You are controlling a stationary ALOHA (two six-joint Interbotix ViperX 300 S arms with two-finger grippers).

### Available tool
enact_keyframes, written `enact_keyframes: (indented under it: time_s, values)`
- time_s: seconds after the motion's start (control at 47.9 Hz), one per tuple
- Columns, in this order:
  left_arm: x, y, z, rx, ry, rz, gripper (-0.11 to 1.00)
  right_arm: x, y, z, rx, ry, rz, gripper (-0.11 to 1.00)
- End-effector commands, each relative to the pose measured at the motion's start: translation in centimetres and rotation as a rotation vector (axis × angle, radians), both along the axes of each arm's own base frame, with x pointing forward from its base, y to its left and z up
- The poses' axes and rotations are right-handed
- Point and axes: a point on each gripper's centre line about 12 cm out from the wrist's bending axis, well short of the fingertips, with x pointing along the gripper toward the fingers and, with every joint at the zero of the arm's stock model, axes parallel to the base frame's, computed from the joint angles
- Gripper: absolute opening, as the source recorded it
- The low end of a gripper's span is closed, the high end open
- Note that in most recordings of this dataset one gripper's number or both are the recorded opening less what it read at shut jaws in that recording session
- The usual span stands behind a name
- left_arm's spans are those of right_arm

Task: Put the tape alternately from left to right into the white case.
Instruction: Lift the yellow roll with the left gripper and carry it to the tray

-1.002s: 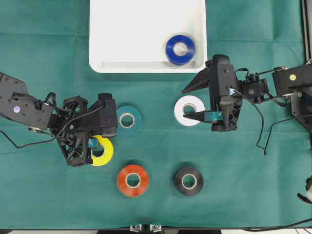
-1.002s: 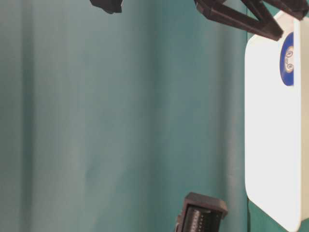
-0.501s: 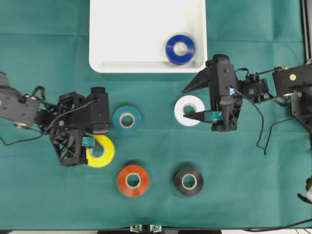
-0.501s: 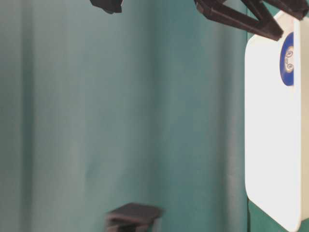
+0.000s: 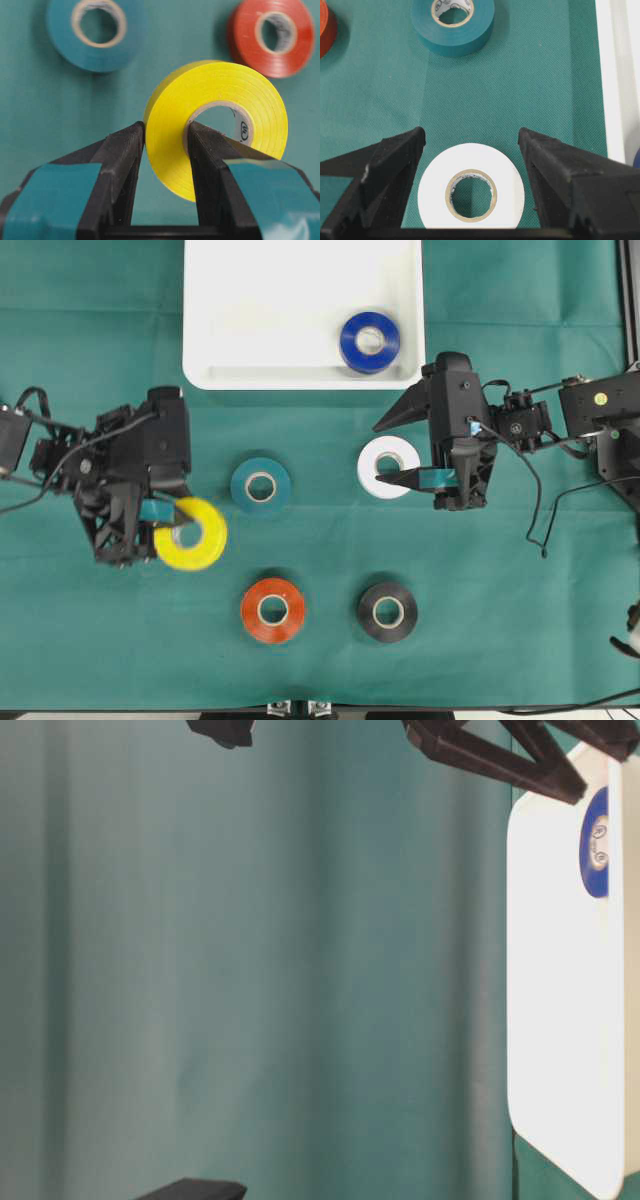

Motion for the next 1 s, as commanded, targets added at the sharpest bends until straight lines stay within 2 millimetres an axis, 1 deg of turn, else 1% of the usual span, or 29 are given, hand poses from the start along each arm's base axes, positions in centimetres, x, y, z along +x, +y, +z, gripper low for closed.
enact_keyframes:
  time_s: [0.0,0.292,0.522,0.71,0.981]
  values:
    - [0.3,1.0,1.1,0.007,-0.041,0.017,-0.02,0.4,0.2,0.7,0.005,-0.029,0.004,0.81]
    - [1.0,5.2,1.3,0.078,-0.056,0.065,-0.02,0.3,0.2,0.7,0.004,-0.028,0.006,0.81]
    - [1.2,9.7,1.3,0.174,-0.062,0.092,-0.02,0.3,0.2,0.7,0.005,-0.028,0.005,0.81]
    - [1.0,12.6,1.4,0.25,-0.078,0.099,-0.02,0.3,0.2,0.7,0.006,-0.031,0.005,0.81]
    - [1.0,15.8,1.9,0.305,-0.161,0.166,-0.02,0.3,0.2,0.7,0.006,-0.03,0.005,0.81]
